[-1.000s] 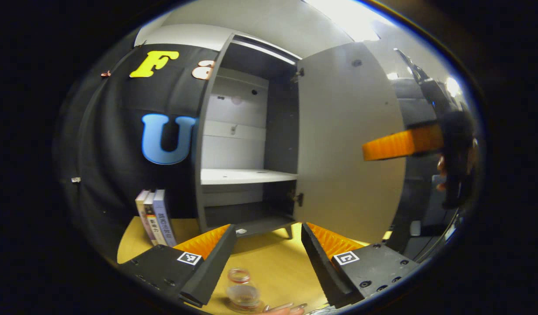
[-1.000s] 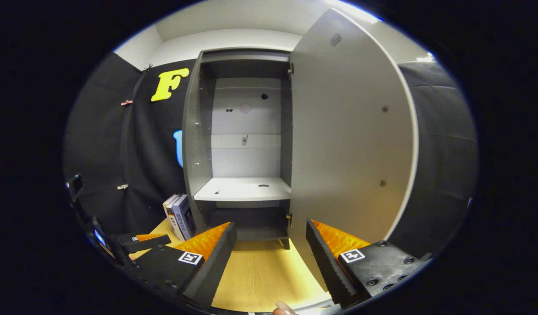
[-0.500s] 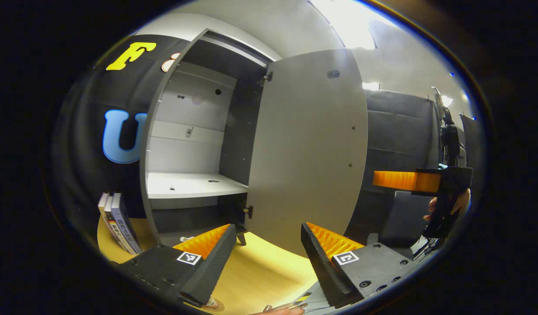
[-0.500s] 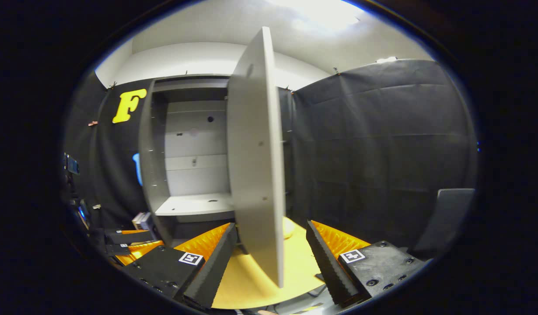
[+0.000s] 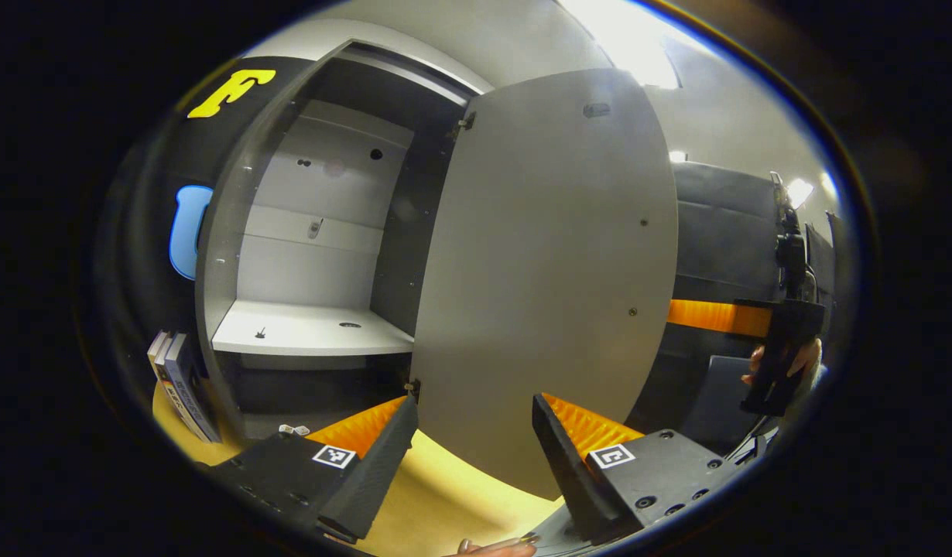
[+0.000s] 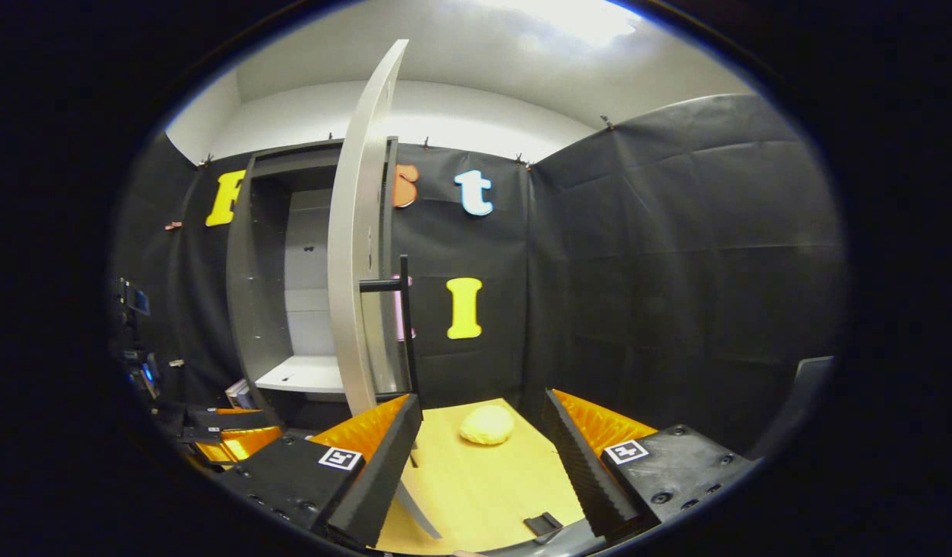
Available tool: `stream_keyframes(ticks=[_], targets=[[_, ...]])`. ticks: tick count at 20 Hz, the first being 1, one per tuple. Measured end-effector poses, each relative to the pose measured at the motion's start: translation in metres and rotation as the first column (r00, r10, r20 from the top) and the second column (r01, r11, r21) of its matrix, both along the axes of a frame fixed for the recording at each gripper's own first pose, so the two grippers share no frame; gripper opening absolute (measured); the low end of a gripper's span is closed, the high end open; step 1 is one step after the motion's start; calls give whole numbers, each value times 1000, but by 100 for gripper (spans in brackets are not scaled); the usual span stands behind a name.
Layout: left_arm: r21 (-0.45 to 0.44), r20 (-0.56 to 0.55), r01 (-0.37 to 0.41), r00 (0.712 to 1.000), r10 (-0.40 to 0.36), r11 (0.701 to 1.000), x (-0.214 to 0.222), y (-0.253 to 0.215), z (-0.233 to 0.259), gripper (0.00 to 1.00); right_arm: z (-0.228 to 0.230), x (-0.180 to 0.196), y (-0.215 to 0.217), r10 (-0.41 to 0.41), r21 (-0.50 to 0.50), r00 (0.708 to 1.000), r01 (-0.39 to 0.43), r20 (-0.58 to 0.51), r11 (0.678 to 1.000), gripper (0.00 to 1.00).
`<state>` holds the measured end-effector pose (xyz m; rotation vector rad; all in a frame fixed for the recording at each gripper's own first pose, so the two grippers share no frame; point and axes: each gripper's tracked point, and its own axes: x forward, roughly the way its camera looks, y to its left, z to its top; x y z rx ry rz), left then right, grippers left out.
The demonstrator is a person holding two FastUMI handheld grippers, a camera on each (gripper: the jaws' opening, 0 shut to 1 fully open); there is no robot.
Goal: Open the cabinet door with the right hand, grasp the bottle in the cabinet with the left hand and place it on the coaster, then close the cabinet door with the right hand.
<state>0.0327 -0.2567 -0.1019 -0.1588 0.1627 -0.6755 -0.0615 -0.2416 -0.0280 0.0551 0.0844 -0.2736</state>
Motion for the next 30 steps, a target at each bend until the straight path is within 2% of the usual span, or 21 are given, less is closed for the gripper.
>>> stream_keyframes(ticks=[2, 4, 5, 8, 12, 17, 22, 23, 26, 27, 28, 30], targets=[[8, -3, -29, 1000, 29, 1000, 4, -6, -1, 94, -5, 7, 8, 98, 40, 995, -98, -11, 994, 98], [7, 0, -65, 998, 65, 998, 8, -7, 1, 94, -11, 12, 6, 137, 46, 990, -135, -27, 990, 97], [9, 3, -82, 997, 82, 997, 8, -5, 2, 94, -12, 26, 7, 157, 50, 987, -156, -25, 987, 97], [34, 9, -116, 993, 116, 993, 6, 5, 4, 94, -7, 27, 18, 211, 37, 977, -210, -27, 977, 95], [35, 1, -121, 993, 121, 992, 0, 21, 8, 94, -9, 27, 49, 269, 63, 963, -267, -27, 962, 95], [57, 18, -139, 990, 138, 989, -4, 58, 10, 94, -17, 39, 122, 363, 112, 931, -359, -23, 927, 95], [93, 27, -177, 984, 175, 980, -9, 117, 14, 97, -24, 64, 187, 442, 150, 897, -437, 0, 887, 95], [96, 29, -186, 982, 184, 978, -11, 128, 15, 94, -26, 70, 195, 447, 173, 894, -441, 2, 881, 95], [122, 49, -245, 969, 240, 962, -12, 166, 18, 94, -30, 87, 212, 465, 239, 885, -456, 21, 857, 95], [130, 57, -264, 964, 258, 956, -12, 175, 18, 97, -30, 92, 217, 471, 255, 882, -461, 23, 850, 95], [133, 63, -279, 960, 273, 951, -14, 183, 20, 94, -30, 98, 222, 474, 262, 880, -464, 27, 846, 95], [129, 72, -306, 952, 299, 943, -16, 195, 22, 94, -32, 108, 238, 500, 251, 866, -490, 25, 835, 95]])
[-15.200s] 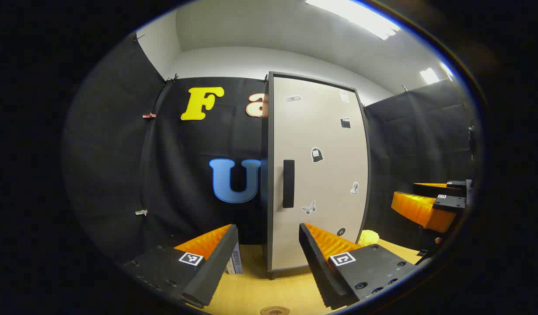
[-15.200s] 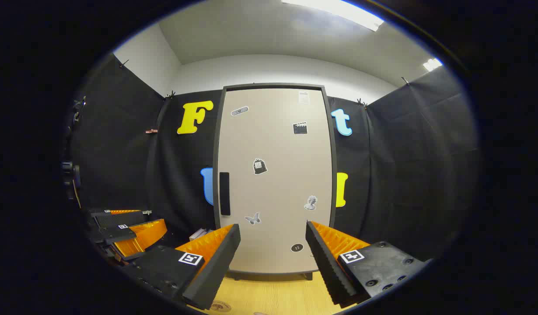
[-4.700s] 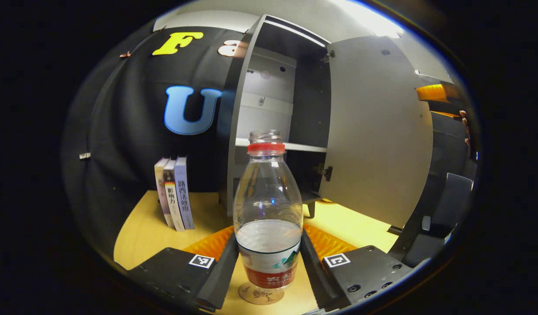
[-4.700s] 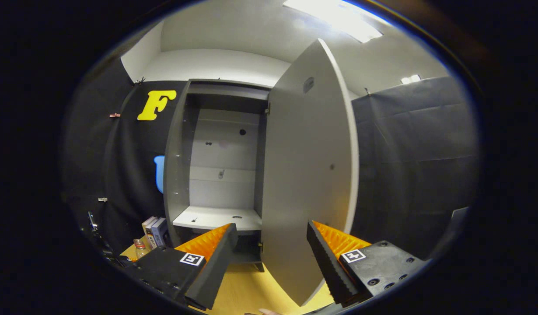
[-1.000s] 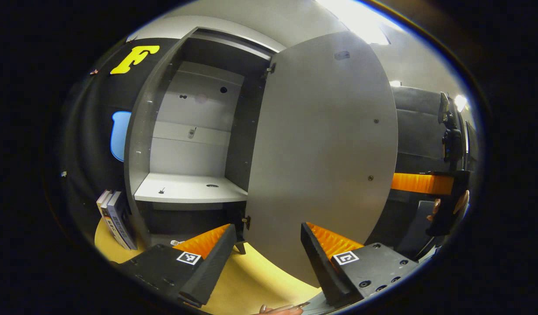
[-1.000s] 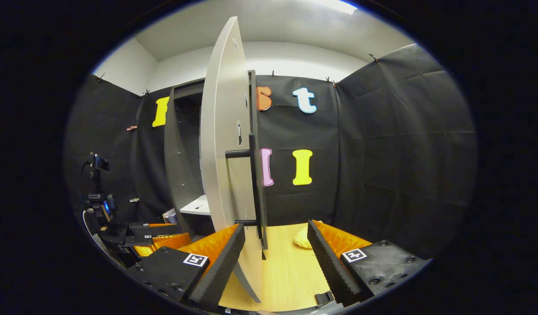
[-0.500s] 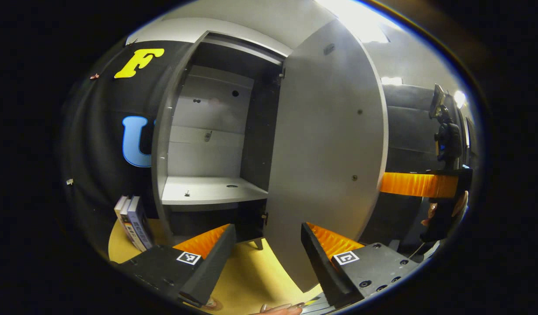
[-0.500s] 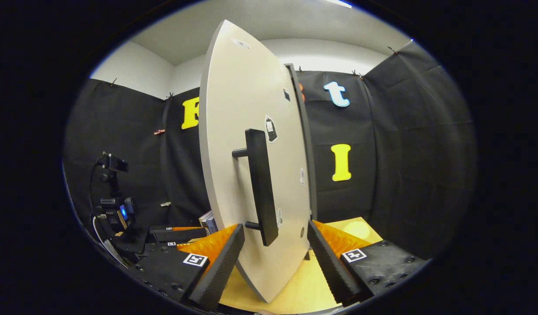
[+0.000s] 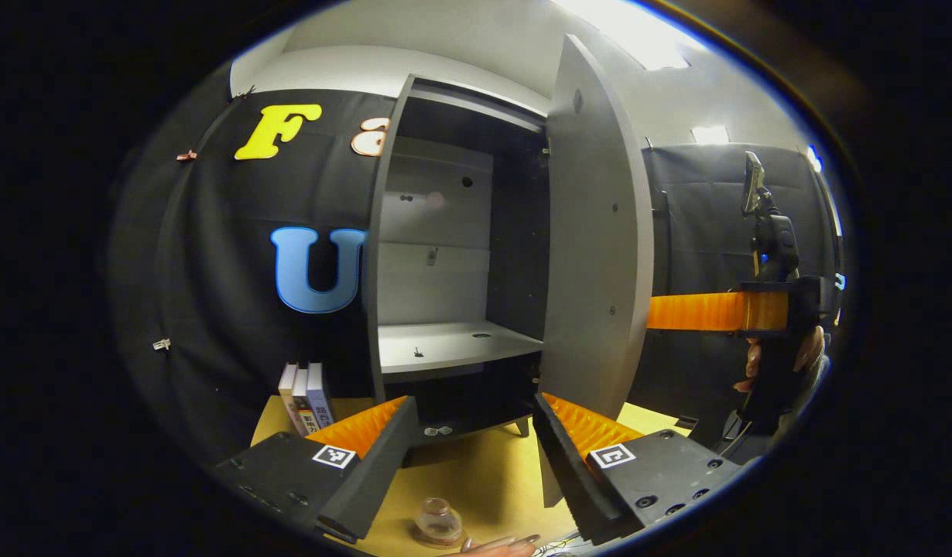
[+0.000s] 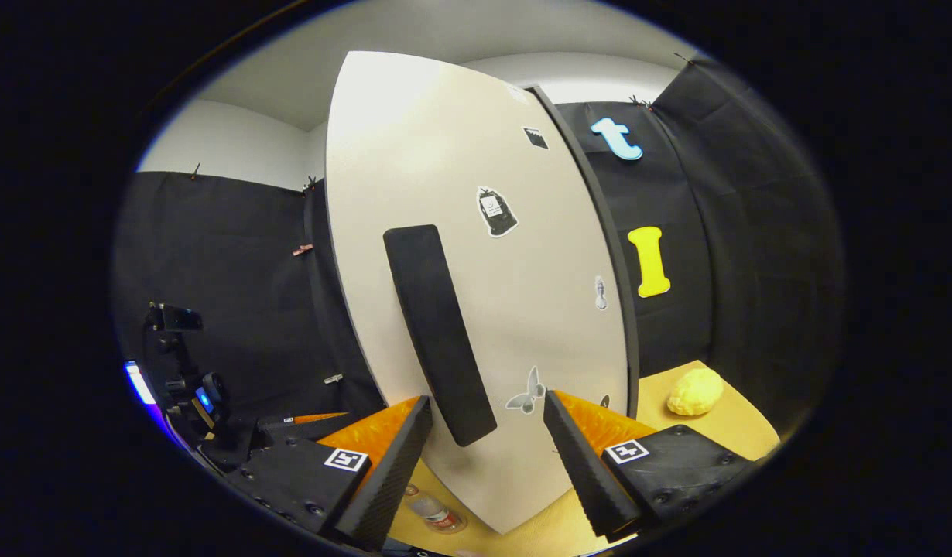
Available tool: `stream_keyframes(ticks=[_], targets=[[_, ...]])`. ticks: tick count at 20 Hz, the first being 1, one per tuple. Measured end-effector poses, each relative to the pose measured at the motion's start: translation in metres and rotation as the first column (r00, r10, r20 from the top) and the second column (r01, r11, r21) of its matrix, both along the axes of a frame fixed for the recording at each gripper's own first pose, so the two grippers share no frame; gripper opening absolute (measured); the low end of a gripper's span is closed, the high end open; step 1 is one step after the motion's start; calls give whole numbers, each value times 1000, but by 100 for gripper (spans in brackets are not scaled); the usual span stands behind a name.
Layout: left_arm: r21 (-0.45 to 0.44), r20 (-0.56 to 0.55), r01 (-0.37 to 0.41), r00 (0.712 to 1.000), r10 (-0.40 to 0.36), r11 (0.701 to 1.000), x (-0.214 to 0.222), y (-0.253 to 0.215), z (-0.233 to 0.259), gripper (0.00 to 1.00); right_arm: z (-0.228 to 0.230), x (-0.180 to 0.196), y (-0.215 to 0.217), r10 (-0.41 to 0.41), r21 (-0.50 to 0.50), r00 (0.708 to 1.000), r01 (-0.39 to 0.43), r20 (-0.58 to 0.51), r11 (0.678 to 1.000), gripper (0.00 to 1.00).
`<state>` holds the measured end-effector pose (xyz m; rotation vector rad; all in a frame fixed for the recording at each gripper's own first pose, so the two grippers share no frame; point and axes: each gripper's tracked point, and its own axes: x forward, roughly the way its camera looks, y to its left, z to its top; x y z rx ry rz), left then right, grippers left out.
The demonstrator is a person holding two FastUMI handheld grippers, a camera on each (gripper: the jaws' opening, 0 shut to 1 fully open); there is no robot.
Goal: Open the cabinet door with the right hand, grasp the bottle in the cabinet with the left hand and place it on the coaster, then close the cabinet door with the right hand.
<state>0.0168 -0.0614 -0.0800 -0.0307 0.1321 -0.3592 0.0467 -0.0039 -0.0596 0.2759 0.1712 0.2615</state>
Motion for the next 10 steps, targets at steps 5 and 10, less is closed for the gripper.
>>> stream_keyframes(ticks=[5, 10], targets=[[-12, 45, -76, 996, 77, 997, -7, 29, 10, 94, -14, 23, 42, 53, -31, 999, -53, 0, 998, 97], [-29, 58, -116, 991, 118, 993, -9, 34, 18, 94, -11, 17, 14, 27, -85, 999, -25, 29, 996, 97]])
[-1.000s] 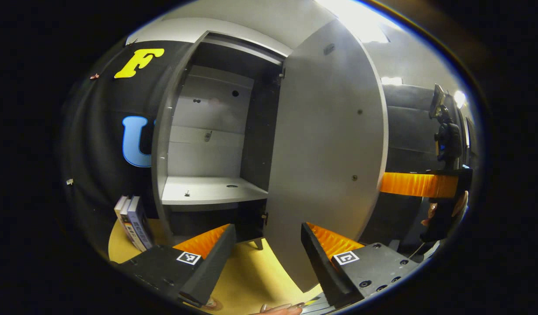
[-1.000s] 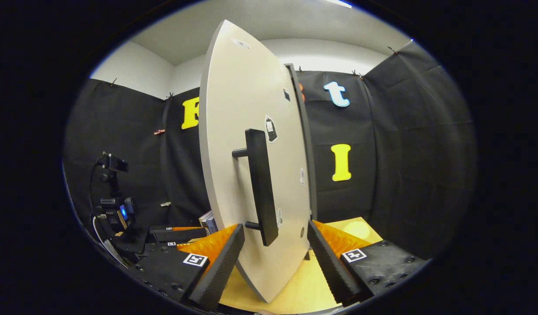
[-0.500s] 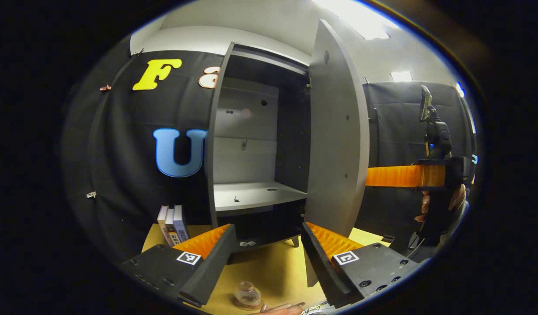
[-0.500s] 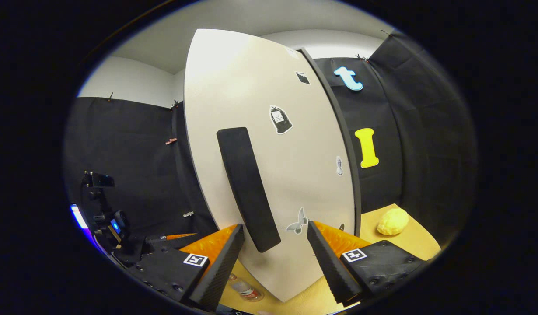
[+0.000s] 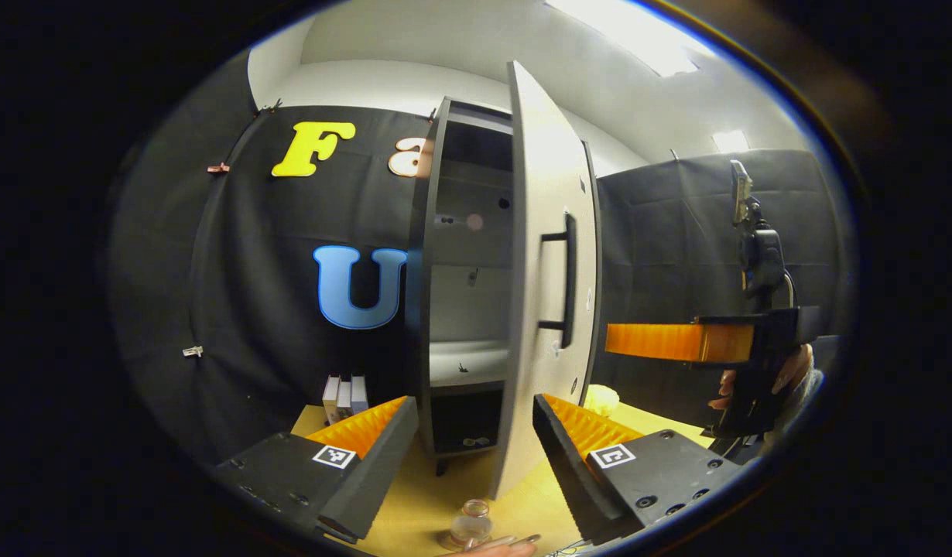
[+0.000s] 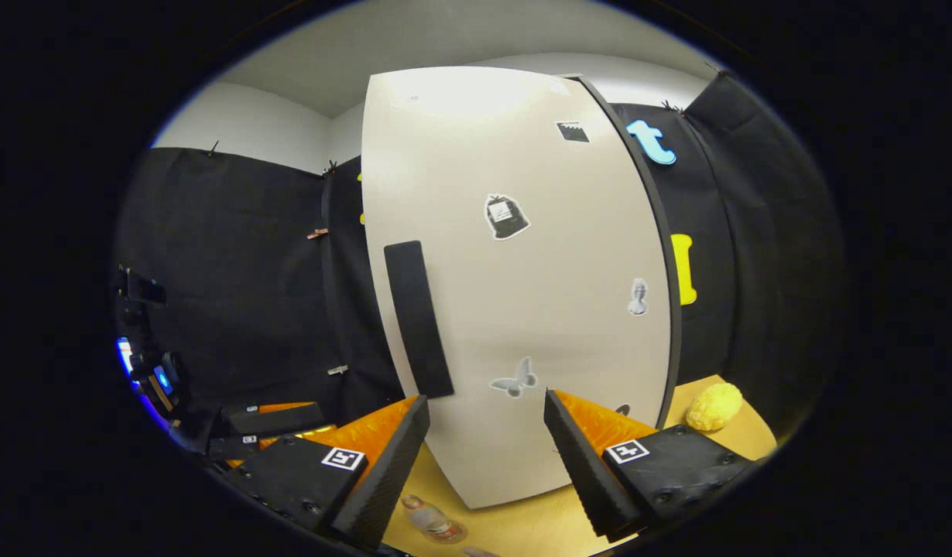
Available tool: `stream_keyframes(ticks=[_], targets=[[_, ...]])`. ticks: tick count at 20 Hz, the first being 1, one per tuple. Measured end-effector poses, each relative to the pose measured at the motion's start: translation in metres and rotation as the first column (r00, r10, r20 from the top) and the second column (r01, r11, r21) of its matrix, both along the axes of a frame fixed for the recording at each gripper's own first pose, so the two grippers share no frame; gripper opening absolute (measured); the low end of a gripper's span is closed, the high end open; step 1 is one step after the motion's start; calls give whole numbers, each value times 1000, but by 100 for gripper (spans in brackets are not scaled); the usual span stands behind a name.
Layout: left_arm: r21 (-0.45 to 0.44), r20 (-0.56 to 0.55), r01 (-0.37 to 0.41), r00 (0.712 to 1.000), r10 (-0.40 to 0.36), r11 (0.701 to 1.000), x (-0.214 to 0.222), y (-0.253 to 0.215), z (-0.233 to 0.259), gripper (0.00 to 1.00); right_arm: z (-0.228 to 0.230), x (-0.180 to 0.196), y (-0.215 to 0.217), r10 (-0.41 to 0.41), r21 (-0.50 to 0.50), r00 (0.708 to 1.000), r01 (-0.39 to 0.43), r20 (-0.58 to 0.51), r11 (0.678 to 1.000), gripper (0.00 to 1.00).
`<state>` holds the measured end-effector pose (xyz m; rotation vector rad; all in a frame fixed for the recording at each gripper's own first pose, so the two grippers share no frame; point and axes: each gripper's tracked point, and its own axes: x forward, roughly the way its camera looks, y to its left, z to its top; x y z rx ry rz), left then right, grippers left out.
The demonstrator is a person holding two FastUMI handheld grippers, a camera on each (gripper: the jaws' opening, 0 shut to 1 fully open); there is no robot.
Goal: Open the cabinet door with the right hand, grasp the bottle in the cabinet with the left hand and place it on the coaster, then close the cabinet door with the right hand.
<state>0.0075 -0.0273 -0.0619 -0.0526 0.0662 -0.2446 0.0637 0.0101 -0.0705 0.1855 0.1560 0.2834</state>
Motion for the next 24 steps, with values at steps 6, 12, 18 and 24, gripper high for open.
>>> stream_keyframes(ticks=[6, 12, 18, 24], targets=[[-45, 15, -15, 1000, 16, 999, 15, -53, 8, 94, 2, 5, -44, -43, -80, 993, 51, 108, 995, 97], [-62, 18, 1, 1000, 0, 998, 24, -106, 10, 94, -4, -7, -71, -17, -167, 987, 45, 160, 985, 97], [-45, 34, 0, 999, 2, 999, 25, -132, 16, 94, -3, -15, -84, -17, -179, 987, 46, 158, 983, 96], [-49, 48, -21, 999, 23, 999, 26, -135, 18, 94, 3, -24, -85, -28, -168, 986, 55, 162, 984, 96]])
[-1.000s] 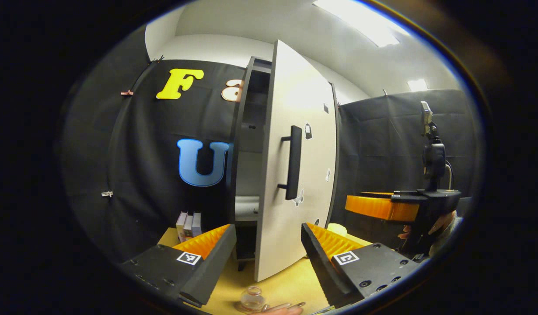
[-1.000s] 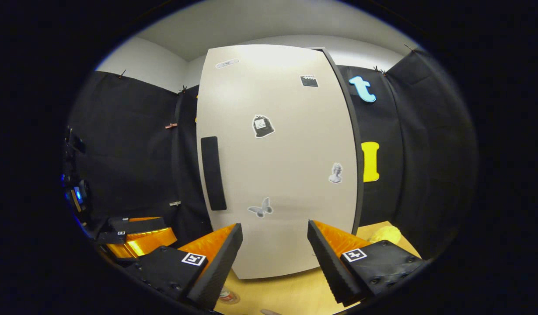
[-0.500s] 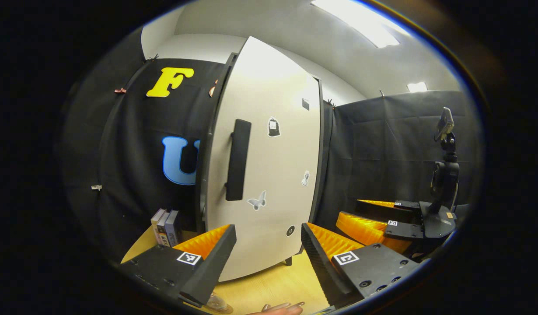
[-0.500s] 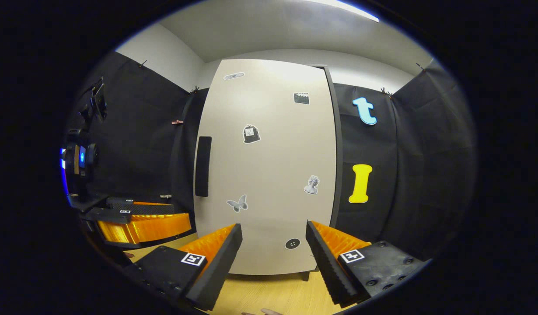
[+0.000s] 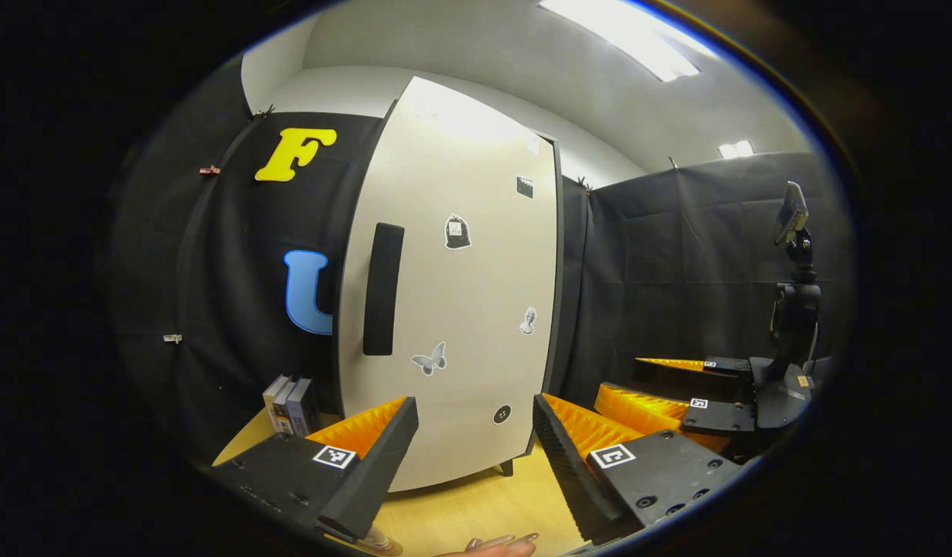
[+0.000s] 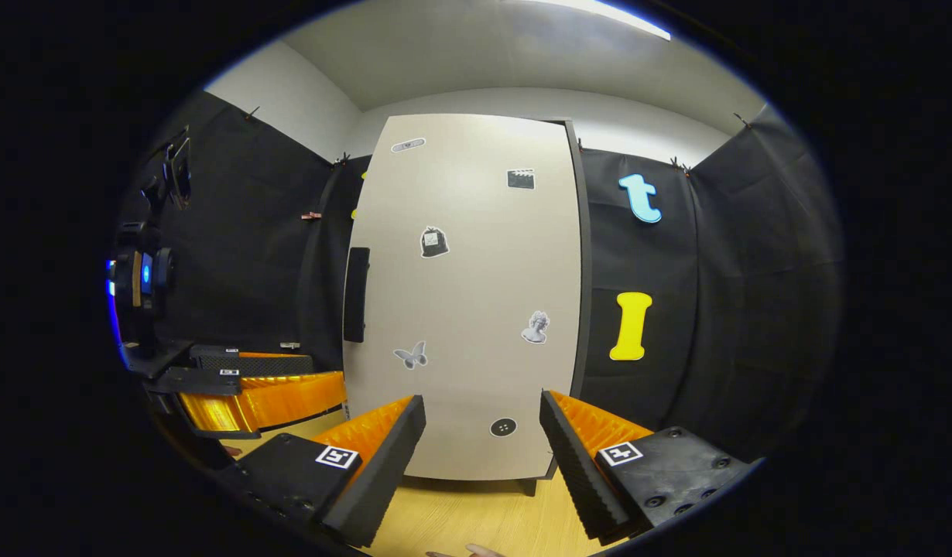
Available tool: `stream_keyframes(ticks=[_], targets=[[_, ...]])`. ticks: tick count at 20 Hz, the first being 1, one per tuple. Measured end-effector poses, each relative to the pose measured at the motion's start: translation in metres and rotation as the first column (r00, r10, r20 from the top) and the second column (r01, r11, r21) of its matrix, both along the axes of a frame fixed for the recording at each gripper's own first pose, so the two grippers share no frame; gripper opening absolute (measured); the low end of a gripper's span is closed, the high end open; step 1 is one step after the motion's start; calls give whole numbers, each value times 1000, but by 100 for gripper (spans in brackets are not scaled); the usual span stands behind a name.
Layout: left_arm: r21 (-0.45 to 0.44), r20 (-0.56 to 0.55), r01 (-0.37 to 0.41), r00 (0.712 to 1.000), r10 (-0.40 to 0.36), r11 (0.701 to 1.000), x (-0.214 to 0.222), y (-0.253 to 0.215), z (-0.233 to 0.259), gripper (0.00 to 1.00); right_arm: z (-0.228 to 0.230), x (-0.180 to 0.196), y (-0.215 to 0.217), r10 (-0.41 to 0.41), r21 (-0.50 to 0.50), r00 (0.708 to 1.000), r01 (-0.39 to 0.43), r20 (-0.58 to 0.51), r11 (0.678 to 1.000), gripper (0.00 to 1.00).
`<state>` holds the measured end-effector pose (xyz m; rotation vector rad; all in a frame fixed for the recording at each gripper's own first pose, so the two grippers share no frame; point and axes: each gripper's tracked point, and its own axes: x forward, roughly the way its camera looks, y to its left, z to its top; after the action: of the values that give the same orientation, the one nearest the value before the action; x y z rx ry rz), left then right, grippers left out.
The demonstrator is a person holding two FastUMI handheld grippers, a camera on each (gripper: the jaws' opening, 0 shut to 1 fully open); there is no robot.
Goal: Open the cabinet door with the right hand, grasp the bottle in the cabinet with the left hand and place it on the coaster, then close the cabinet door with the right hand.
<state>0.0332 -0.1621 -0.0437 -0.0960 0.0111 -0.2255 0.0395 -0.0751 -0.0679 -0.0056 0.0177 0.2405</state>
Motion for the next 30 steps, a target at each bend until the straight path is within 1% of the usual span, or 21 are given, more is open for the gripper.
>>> stream_keyframes(ticks=[4, 8, 19, 24, 26, 30], targets=[[13, 17, 0, 1000, -1, 1000, -7, -3, 3, 94, 5, -6, 5, -7, 43, 1000, 7, -6, 999, 96], [25, 31, 21, 999, -22, 999, -11, -5, 6, 94, 4, -7, -2, -31, -7, 999, 32, 4, 999, 96], [59, 50, 31, 998, -34, 998, -16, 0, 10, 94, 4, -11, 9, -30, 23, 999, 30, -15, 999, 96], [54, 50, 57, 997, -60, 997, -18, -4, 8, 94, 4, -8, 12, -34, 35, 999, 35, -39, 999, 96], [46, 56, 74, 995, -77, 996, -20, -8, 10, 94, 8, -8, 10, -40, 35, 999, 41, -33, 999, 96], [54, 65, 74, 995, -78, 996, -21, -8, 12, 94, 10, -6, 5, -46, 18, 999, 46, -20, 999, 96]])
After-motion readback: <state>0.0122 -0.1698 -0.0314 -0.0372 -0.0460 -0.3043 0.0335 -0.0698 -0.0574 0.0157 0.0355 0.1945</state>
